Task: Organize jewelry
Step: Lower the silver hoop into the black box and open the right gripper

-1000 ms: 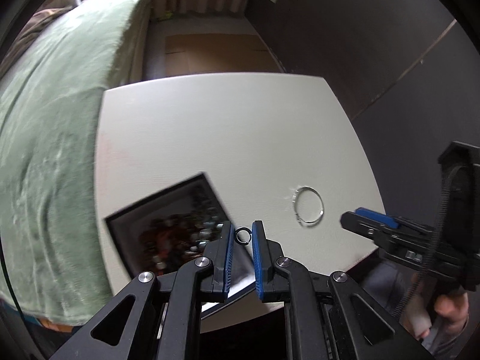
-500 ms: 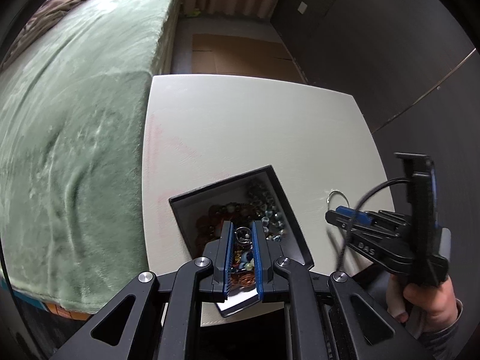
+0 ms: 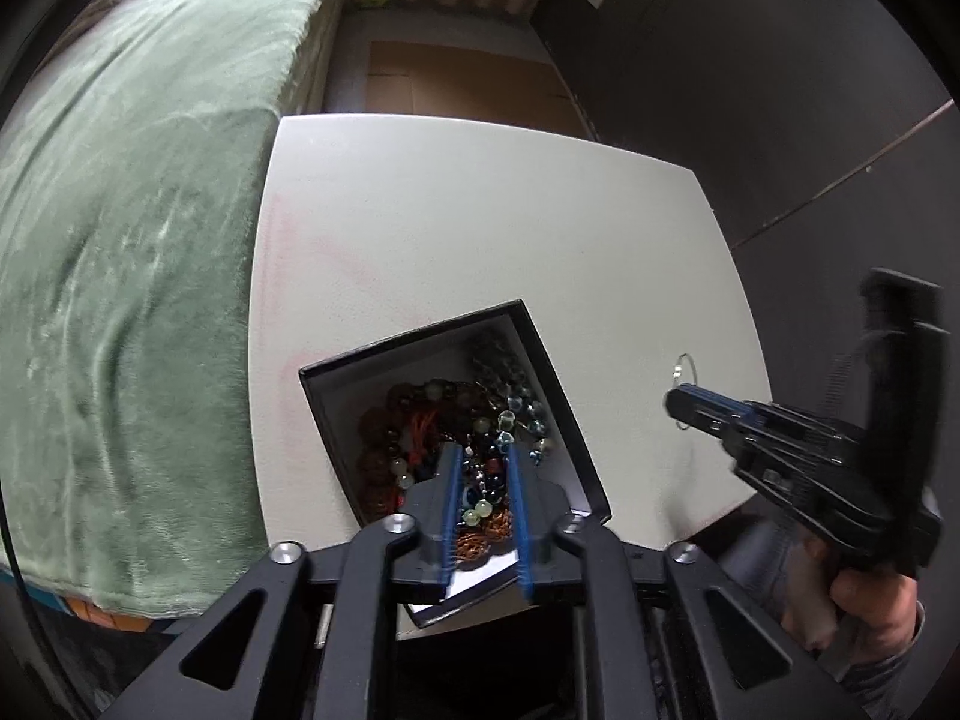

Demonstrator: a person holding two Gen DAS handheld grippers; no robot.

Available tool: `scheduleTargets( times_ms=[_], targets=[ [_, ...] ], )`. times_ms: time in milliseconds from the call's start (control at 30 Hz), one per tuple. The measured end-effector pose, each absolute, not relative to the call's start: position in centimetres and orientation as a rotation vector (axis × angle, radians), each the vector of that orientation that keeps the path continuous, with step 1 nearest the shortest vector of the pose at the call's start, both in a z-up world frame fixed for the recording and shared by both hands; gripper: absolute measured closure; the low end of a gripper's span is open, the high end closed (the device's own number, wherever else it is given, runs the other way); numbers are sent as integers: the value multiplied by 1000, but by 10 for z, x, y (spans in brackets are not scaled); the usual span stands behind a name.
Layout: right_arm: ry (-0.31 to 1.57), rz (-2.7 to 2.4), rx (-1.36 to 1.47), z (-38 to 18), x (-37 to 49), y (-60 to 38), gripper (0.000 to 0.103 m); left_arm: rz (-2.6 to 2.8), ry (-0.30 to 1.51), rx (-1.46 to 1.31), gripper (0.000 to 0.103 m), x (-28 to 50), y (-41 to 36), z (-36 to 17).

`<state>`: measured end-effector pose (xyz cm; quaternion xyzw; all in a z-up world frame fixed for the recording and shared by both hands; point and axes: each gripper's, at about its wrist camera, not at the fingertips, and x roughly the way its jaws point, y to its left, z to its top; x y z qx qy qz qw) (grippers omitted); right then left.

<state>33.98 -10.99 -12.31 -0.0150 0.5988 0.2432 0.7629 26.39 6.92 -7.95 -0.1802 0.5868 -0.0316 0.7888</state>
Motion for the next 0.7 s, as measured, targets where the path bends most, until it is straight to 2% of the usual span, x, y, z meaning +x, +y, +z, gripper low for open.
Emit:
scheduleTargets(
  times_ms=[67, 133, 467, 700],
  targets=[
    [1284, 549, -20, -110, 337, -111, 99, -52, 1257, -397, 51, 264, 72, -80],
    [1260, 572, -7, -97, 334, -111, 99, -39, 1224, -410, 42, 261, 77, -76],
    [1207, 723, 25, -53, 309, -72, 99, 15, 1165, -471, 42, 247, 105, -62],
    [1240, 787, 37, -56, 298, -48, 99, 49, 1141, -541, 42, 238, 124, -61]
  ],
)
